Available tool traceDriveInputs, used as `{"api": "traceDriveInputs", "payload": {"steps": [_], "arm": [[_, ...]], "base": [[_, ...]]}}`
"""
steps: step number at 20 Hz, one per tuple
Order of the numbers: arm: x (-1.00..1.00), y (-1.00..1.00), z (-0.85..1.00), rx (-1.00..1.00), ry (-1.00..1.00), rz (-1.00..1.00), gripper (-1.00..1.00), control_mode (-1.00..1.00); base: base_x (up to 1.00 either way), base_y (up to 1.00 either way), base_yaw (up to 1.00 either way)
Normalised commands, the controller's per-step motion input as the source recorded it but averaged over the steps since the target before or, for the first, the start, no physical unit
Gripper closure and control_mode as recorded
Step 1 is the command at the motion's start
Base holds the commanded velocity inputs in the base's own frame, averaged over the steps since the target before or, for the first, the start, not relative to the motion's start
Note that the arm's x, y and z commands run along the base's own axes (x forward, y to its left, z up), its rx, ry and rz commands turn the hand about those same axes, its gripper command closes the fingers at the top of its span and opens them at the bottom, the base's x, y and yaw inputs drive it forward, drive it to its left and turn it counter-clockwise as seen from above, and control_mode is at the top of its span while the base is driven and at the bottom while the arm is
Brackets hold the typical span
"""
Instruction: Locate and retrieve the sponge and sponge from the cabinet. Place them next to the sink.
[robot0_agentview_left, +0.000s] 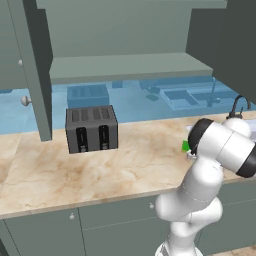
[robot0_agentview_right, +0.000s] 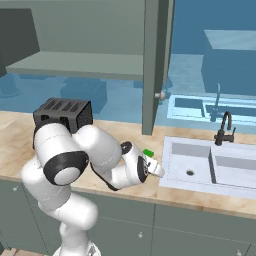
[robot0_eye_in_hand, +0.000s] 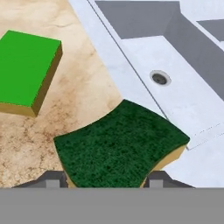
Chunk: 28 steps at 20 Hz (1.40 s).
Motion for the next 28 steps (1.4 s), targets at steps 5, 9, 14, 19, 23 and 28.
{"api": "traceDriveInputs", "payload": {"steps": [5, 9, 14, 19, 23, 28], "arm": [[0.0, 0.04, -0.16, 0.01, 0.0, 0.0, 1.0, -1.0], [0.0, 0.07, -0.12, 0.01, 0.0, 0.0, -1.0, -1.0], [0.0, 0.03, -0.05, 0.0, 0.0, 0.0, -1.0, -1.0], [0.0, 0.0, 0.0, 0.0, 0.01, 0.0, -1.0, -1.0], [-0.04, 0.0, 0.02, 0.02, 0.0, 0.0, -1.0, -1.0], [-0.13, 0.07, 0.18, 0.04, 0.0, 0.0, -1.0, -1.0]], "base": [[0.0, 0.0, 0.0], [0.0, 0.0, 0.0], [0.0, 0.0, 0.0], [0.0, 0.0, 0.0], [0.0, 0.0, 0.0], [0.0, 0.0, 0.0]]}}
